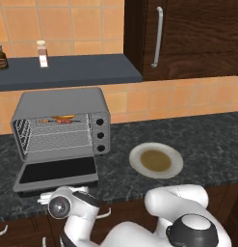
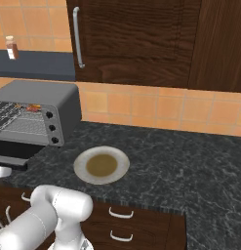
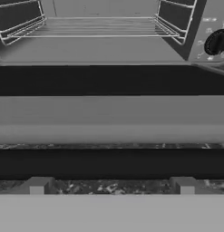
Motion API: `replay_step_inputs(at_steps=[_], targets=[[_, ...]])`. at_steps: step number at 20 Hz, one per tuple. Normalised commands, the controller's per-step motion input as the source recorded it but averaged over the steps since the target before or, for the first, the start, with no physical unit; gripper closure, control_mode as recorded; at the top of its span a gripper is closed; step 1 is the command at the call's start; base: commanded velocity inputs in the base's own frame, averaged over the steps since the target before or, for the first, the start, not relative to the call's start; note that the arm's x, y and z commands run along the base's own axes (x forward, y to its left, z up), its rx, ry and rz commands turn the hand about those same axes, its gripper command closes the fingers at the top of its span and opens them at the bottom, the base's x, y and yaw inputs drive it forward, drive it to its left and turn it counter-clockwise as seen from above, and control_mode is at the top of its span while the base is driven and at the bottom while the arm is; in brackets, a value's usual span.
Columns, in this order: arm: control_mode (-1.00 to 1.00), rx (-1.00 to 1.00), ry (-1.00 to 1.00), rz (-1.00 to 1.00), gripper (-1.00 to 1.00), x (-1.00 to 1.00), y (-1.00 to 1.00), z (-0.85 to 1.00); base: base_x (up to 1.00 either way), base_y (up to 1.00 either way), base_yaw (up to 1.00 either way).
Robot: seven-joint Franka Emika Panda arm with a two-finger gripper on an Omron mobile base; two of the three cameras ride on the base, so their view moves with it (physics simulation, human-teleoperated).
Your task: Pick up the kebab skewer and baguette bread, and place them inside the toaster oven. Close the toaster oven door and start by setting the timer.
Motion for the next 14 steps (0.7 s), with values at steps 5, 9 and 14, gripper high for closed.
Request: replay_step_inputs(at_steps=[5, 9, 14], targets=[[-1.00, 0.00, 0.00, 0.00, -1.00, 0.22, 0.00, 0.53, 0.00, 0.00, 0.00], [-1.00, 0.00, 0.00, 0.00, -1.00, 0.27, 0.00, 0.56, 0.00, 0.00, 0.00], [-1.00, 0.00, 0.00, 0.00, -1.00, 0.30, 0.00, 0.58, 0.00, 0.00, 0.00]])
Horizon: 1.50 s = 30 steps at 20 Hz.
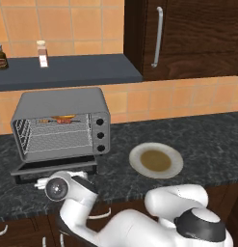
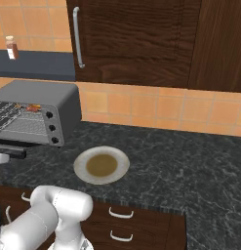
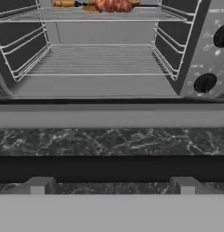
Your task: Pick up the kebab skewer and baguette bread, and place them inside the toaster oven. Close the toaster oven door and start by setting the timer.
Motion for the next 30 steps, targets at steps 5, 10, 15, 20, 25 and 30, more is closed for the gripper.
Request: replay_step_inputs(at_steps=[5, 10, 15, 20, 25, 30], targets=[[-1.00, 0.00, 0.00, 0.00, -1.00, 0.36, 0.00, 0.57, 0.00, 0.00, 0.00], [-1.00, 0.00, 0.00, 0.00, -1.00, 0.38, 0.00, 0.51, 0.00, 0.00, 0.00], [-1.00, 0.00, 0.00, 0.00, -1.00, 0.43, 0.00, 0.45, 0.00, 0.00, 0.00], [-1.00, 0.00, 0.00, 0.00, -1.00, 0.40, 0.00, 0.37, 0.00, 0.00, 0.00], [-1.00, 0.00, -0.01, 0.00, -1.00, 0.33, 0.00, 0.06, 0.00, 0.00, 0.00], [-1.00, 0.00, -0.12, 0.00, -1.00, 0.04, 0.00, -0.01, 0.00, 0.00, 0.00]])
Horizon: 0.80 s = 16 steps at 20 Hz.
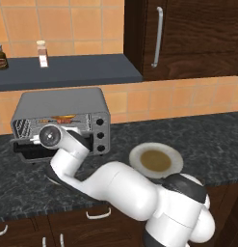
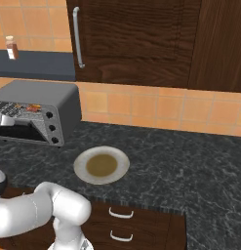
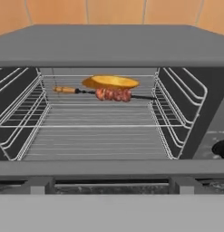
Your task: Pick up the kebab skewer and baguette bread, and place them inside the toaster oven. Close the toaster oven door and start by setting the timer.
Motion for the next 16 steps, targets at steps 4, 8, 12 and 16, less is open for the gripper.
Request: replay_step_inputs(at_steps=[4, 8, 12, 16], targets=[[-1.00, 0.00, -0.16, 0.00, -1.00, 0.22, 0.00, -0.18, 0.00, 0.00, 0.00], [-1.00, 0.00, -0.08, 0.00, -1.00, 0.24, 0.00, -0.31, 0.00, 0.00, 0.00], [-1.00, 0.00, 0.00, 0.00, -1.00, 0.21, 0.00, -0.33, 0.00, 0.00, 0.00], [-1.00, 0.00, -0.01, 0.00, -1.00, 0.28, 0.00, -0.29, 0.00, 0.00, 0.00]])
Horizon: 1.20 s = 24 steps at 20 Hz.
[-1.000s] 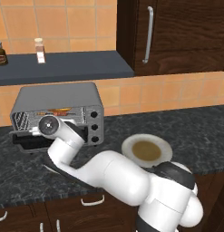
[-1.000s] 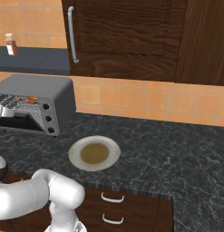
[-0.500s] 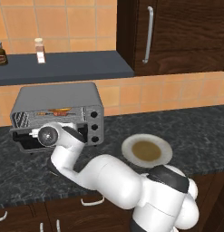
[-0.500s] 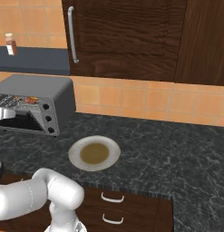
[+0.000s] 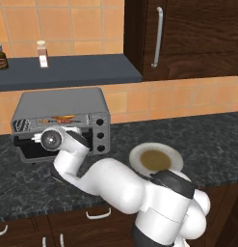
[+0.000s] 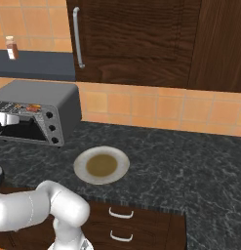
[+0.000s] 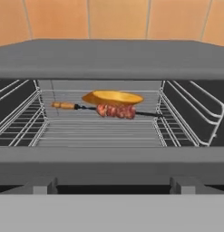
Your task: Pick up the kebab skewer and baguette bread, and place them inside the toaster oven. Close the toaster oven door and start by setting the timer.
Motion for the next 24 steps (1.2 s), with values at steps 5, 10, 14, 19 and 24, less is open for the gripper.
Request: replay_step_inputs(at_steps=[5, 10, 14, 19, 24], targets=[[-1.00, 0.00, -0.07, 0.00, -1.00, 0.30, 0.00, -0.32, 0.00, 0.00, 0.00], [-1.00, 0.00, -0.12, 0.00, -1.00, 0.33, 0.00, -0.35, 0.00, 0.00, 0.00], [-1.00, 0.00, -0.09, 0.00, -1.00, 0.39, 0.00, -0.29, 0.00, 0.00, 0.00], [-1.00, 0.00, -0.09, 0.00, -1.00, 0.36, 0.00, -0.36, 0.00, 0.00, 0.00], [-1.00, 0.00, -0.11, 0.00, -1.00, 0.30, 0.00, -0.38, 0.00, 0.00, 0.00]])
